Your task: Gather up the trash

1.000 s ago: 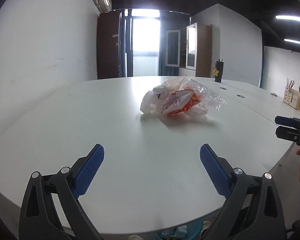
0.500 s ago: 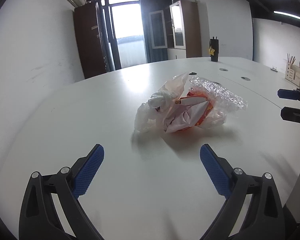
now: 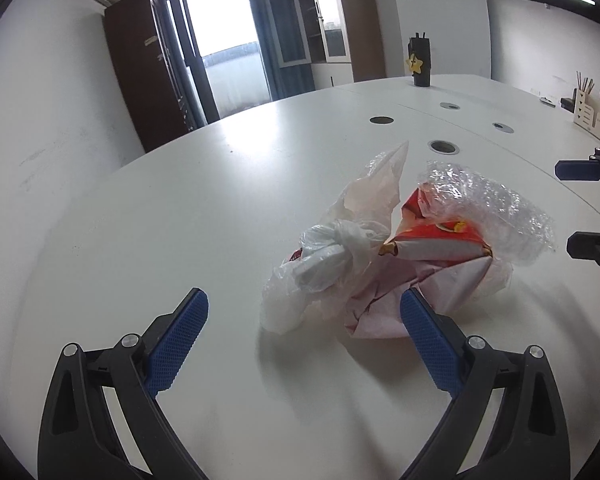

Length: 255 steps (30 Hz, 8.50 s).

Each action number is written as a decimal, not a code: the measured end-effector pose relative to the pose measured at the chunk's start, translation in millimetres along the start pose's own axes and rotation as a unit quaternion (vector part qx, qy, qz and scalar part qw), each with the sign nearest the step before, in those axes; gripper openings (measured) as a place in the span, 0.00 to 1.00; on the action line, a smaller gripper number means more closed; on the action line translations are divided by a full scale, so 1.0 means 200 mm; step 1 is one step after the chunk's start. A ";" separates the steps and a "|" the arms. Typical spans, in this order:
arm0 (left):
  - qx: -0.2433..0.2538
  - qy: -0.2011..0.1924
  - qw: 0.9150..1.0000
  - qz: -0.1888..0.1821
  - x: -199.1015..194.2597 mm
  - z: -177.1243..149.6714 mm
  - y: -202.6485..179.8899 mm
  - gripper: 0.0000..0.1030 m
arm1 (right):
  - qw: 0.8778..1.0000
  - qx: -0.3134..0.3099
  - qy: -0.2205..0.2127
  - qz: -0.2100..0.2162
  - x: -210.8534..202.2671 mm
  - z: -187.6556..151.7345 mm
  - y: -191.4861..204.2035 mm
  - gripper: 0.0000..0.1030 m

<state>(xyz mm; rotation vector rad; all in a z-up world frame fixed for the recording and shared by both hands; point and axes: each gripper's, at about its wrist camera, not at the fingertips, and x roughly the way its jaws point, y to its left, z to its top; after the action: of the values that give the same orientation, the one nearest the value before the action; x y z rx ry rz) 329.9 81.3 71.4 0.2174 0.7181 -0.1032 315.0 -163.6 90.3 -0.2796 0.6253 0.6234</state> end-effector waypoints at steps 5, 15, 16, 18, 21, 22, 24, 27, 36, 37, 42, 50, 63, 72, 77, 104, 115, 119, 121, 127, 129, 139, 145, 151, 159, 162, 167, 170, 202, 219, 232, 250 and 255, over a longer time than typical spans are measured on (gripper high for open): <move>0.015 0.040 0.999 -0.014 0.15 0.06 0.00 0.92 | 1.000 0.004 0.030 0.006 0.14 -0.01 -0.05 0.87; -0.038 0.065 0.995 -0.063 0.24 -0.01 0.09 0.40 | 0.998 0.032 0.058 0.020 0.24 -0.07 -0.10 0.45; -0.045 0.060 0.995 -0.066 0.22 -0.03 0.09 0.38 | 0.998 0.036 0.057 0.020 0.24 -0.08 -0.10 0.43; -0.057 0.047 0.996 -0.052 0.15 -0.06 0.11 0.37 | 0.998 0.041 0.049 0.010 0.21 -0.09 -0.10 0.41; -0.080 0.029 0.996 -0.040 0.05 -0.09 0.13 0.35 | 0.998 0.048 0.033 -0.001 0.13 -0.09 -0.09 0.39; -0.089 0.024 0.995 -0.034 0.00 -0.11 0.14 0.35 | 0.998 0.050 0.026 -0.002 0.10 -0.10 -0.08 0.39; -0.100 0.020 0.995 -0.021 -0.07 -0.13 0.13 0.35 | 0.998 0.052 0.017 -0.005 0.04 -0.11 -0.07 0.39; -0.116 0.016 0.993 -0.012 -0.18 -0.18 0.10 0.35 | 0.998 0.054 0.005 -0.019 -0.05 -0.13 -0.06 0.38; -0.133 -0.020 0.991 -0.010 -0.55 -0.32 -0.05 0.35 | 0.996 0.084 -0.016 -0.008 -0.25 -0.27 0.01 0.38; -0.134 -0.022 0.991 -0.009 -0.58 -0.34 -0.07 0.35 | 0.996 0.088 -0.017 -0.007 -0.27 -0.29 0.03 0.38; -0.145 -0.037 0.989 -0.012 -0.71 -0.44 -0.16 0.35 | 0.995 0.102 -0.024 -0.002 -0.32 -0.39 0.09 0.38; -0.177 -0.059 0.982 -0.038 -0.82 -0.61 -0.30 0.34 | 0.994 0.098 -0.038 -0.008 -0.47 -0.54 0.20 0.38; -0.216 -0.088 0.968 -0.091 -1.04 -0.95 -0.47 0.34 | 0.995 0.076 -0.060 -0.017 -0.81 -0.82 0.38 0.38; -0.192 -0.102 0.973 -0.082 -1.23 -1.06 -0.60 0.34 | 0.996 0.048 -0.068 -0.007 -0.96 -0.97 0.53 0.38; -0.161 -0.102 0.980 -0.056 -1.31 -1.14 -0.63 0.34 | 0.997 0.040 -0.065 -0.007 -1.02 -1.06 0.56 0.38; -0.162 0.050 0.979 -0.117 -0.99 -1.64 -0.75 0.34 | 0.996 0.068 0.047 0.044 -0.76 -1.58 0.63 0.38; -0.185 0.119 0.970 -0.108 -0.53 -1.71 -0.78 0.34 | 0.980 0.125 0.133 0.075 -0.32 -1.75 0.58 0.38; -0.200 0.131 0.966 -0.101 -0.40 -1.72 -0.76 0.34 | 0.977 0.135 0.150 0.067 -0.17 -1.76 0.58 0.38; -0.206 0.136 0.964 -0.095 -0.34 -1.72 -0.75 0.34 | 0.976 0.136 0.156 0.065 -0.11 -1.76 0.59 0.38; -0.241 0.160 0.952 -0.100 -0.20 -1.76 -0.69 0.34 | 0.971 0.141 0.185 0.055 0.07 -1.78 0.61 0.39; -0.257 0.169 0.945 -0.109 -0.16 -1.76 -0.67 0.34 | 0.969 0.139 0.196 0.054 0.13 -1.78 0.61 0.39; -0.312 0.182 0.926 -0.109 0.14 -1.78 -0.56 0.34 | 0.957 0.167 0.233 0.048 0.40 -1.78 0.54 0.39; -0.351 0.216 0.904 -0.119 0.30 -1.79 -0.53 0.34 | 0.940 0.211 0.263 0.056 0.59 -1.83 0.47 0.39; -0.362 0.230 0.896 -0.114 0.43 -1.79 -0.53 0.34 | 0.928 0.228 0.289 0.059 0.79 -1.86 0.46 0.39; -0.380 0.284 0.875 -0.097 0.66 -1.82 -0.53 0.34 | 0.901 0.277 0.329 0.059 1.03 -1.95 0.37 0.40; -0.389 0.306 0.864 -0.094 0.73 -1.84 -0.52 0.34 | 0.897 0.280 0.338 0.053 1.09 -1.97 0.37 0.40; -0.386 0.305 0.865 -0.099 0.74 -1.84 -0.51 0.34 | 0.896 0.274 0.347 0.051 1.16 -1.99 0.39 0.41; -0.380 0.306 0.867 -0.098 0.76 -1.84 -0.51 0.44 | 0.896 0.272 0.349 0.047 1.16 -1.99 0.40 0.47; -0.376 0.183 0.908 -0.026 0.16 -1.83 -0.59 0.70 | 0.940 0.230 0.237 0.083 0.46 -1.90 0.58 0.79; -0.243 0.005 0.970 0.032 -0.57 -1.69 -0.73 0.89 | 0.981 0.150 0.115 0.053 -0.22 -1.73 0.69 0.87; -0.188 -0.113 0.975 0.042 -0.98 -1.43 -0.67 0.94 | 0.988 0.132 0.002 0.086 -0.65 -1.40 0.62 0.92; -0.152 -0.120 0.981 0.026 -0.85 -0.81 -0.34 0.94 | 0.992 0.113 -0.045 0.015 -0.60 -0.72 0.27 0.92; -0.158 -0.052 0.984 -0.060 -0.67 -0.71 -0.27 0.94 | 0.992 0.126 -0.019 0.010 -0.43 -0.60 0.19 0.92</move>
<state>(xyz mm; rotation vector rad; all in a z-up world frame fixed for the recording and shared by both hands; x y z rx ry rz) 130.6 64.1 47.7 -0.1346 0.6331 -0.1136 181.2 -223.0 47.9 -0.0253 0.6639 0.5611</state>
